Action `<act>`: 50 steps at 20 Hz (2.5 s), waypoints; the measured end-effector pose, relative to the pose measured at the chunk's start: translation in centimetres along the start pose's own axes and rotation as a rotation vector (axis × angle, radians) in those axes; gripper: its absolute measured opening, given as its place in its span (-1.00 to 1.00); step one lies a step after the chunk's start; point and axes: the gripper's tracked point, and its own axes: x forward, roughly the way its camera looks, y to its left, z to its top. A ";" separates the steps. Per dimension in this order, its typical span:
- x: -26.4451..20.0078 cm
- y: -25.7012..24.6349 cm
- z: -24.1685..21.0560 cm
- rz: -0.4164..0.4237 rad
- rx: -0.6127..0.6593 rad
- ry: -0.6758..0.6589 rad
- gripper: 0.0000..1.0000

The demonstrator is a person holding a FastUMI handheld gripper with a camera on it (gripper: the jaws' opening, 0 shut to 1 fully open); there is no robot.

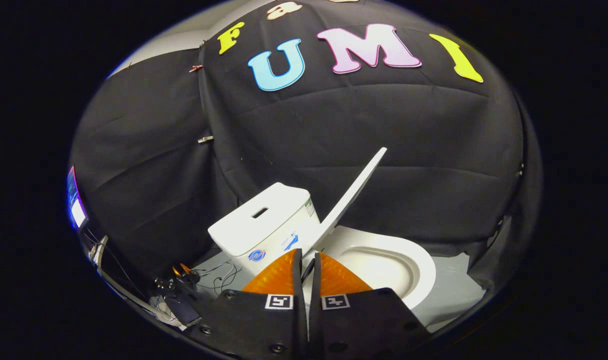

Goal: Open the toilet lid.

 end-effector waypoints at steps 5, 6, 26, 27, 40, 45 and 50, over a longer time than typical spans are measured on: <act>1.2 3.5 1.9 0.019 -0.103 -0.035 -0.87; 1.5 4.2 2.3 0.023 -0.117 -0.040 -0.87; 9.2 18.6 5.7 0.126 -0.367 -0.080 -0.87; 9.8 19.2 5.6 0.131 -0.377 -0.078 -0.87; 14.0 24.0 5.2 0.166 -0.427 -0.022 -0.87; 14.3 24.6 5.0 0.182 -0.434 -0.010 -0.81; 14.3 25.7 4.0 0.256 -0.423 0.022 -0.42</act>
